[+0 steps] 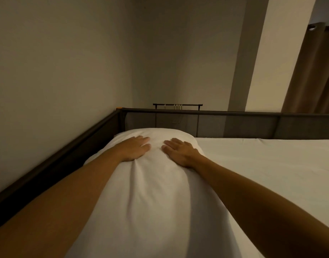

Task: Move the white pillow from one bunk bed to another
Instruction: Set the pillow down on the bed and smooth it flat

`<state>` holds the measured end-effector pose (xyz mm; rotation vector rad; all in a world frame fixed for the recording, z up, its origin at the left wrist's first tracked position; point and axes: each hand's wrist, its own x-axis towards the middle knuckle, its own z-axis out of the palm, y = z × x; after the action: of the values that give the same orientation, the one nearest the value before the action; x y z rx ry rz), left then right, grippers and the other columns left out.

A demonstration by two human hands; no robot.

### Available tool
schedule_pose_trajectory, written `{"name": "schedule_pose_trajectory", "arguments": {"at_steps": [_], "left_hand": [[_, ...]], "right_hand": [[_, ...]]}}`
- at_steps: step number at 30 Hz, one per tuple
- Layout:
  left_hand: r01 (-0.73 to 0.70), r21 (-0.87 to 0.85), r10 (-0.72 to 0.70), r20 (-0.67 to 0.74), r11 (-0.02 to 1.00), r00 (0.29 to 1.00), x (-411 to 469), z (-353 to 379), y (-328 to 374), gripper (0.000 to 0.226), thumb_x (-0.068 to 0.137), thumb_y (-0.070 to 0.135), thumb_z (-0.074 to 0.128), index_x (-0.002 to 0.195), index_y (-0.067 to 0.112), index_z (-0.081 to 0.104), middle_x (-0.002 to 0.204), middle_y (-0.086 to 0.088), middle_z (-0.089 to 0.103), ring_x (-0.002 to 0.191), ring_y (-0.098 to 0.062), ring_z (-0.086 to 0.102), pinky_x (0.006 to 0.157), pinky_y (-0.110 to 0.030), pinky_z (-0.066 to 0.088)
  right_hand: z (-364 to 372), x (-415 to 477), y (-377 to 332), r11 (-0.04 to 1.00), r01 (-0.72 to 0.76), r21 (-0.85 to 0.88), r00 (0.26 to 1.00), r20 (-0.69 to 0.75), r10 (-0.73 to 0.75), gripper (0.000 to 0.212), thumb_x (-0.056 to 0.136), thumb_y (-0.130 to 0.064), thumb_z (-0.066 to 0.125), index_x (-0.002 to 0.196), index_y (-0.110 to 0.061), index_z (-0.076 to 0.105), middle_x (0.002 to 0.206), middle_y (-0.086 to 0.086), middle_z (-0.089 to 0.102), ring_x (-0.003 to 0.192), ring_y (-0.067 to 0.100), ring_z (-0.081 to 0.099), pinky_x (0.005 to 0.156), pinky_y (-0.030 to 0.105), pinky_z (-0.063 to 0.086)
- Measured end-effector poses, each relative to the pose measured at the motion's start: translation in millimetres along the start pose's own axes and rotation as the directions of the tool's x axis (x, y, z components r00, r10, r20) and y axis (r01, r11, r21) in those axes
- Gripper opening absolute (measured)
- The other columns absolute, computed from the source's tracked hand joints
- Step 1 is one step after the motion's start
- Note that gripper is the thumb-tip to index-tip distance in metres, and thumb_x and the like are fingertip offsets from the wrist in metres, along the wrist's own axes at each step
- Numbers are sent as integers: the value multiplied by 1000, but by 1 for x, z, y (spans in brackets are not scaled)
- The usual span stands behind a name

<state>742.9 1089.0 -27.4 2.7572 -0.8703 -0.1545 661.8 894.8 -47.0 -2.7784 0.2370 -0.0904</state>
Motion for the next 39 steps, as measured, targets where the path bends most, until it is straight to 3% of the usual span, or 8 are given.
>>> {"name": "schedule_pose_trajectory", "arguments": {"at_steps": [6,9,15,19,27,31,35,39], "left_hand": [[111,-122,-107,41,986,993,-23,-1,-21,58,100,44,18,152,20,10,163,-1,6,149,-18,9,116,-28,4],[161,-45,-162,-35,986,986,-37,-16,-25,59,100,45,16,152,18,17,162,-5,14,148,-23,15,116,-30,10],[-28,141,42,-99,990,994,-65,-32,14,51,103,31,19,151,16,16,162,-3,11,149,-20,10,112,-21,4],[-157,95,160,-30,983,987,-95,3,21,54,101,41,22,152,26,11,163,4,5,149,-12,3,114,-22,-4],[49,58,-47,-40,997,998,-125,-2,-28,60,98,47,20,153,27,7,163,1,1,150,-17,2,119,-32,2],[-66,92,73,-65,994,995,-148,4,-6,67,92,59,21,151,34,1,161,10,-4,149,-13,-5,118,-33,0],[-164,115,172,-61,980,983,-161,25,12,90,68,84,1,148,45,1,161,17,-3,148,-8,-5,118,-40,1],[-103,66,107,-59,992,992,-166,29,-7,96,63,89,3,148,46,2,162,14,-1,149,-10,-4,119,-38,1]], "right_hand": [[9,-15,41,989,-144,24,990,9,144,102,65,-92,4,151,-39,18,165,-5,10,151,26,11,117,58,11],[-5,-28,46,984,-180,-5,984,-16,179,91,75,-84,9,150,-35,24,164,-3,17,147,34,23,115,59,16],[-23,-59,6,999,8,-43,996,-85,-11,70,91,-67,17,153,-33,21,165,-1,11,150,32,15,116,56,13],[-2,-82,-7,996,90,-18,996,-26,-91,69,91,-67,14,153,-37,17,165,-4,9,151,26,10,120,51,9],[-7,-122,31,998,-48,-29,999,-24,47,71,91,-67,15,149,-28,27,159,4,29,141,32,34,113,53,28],[-7,-147,16,998,32,-55,998,-51,-35,77,87,-72,12,153,-33,15,165,-2,9,150,31,14,118,51,14],[6,-170,-5,987,159,-32,986,-36,-160,92,73,-83,5,153,-39,7,166,-8,-1,152,27,0,120,51,4],[18,-178,2,986,164,-20,986,-24,-164,85,76,-81,9,152,-43,4,165,-10,-4,152,23,-4,120,48,2]]}}
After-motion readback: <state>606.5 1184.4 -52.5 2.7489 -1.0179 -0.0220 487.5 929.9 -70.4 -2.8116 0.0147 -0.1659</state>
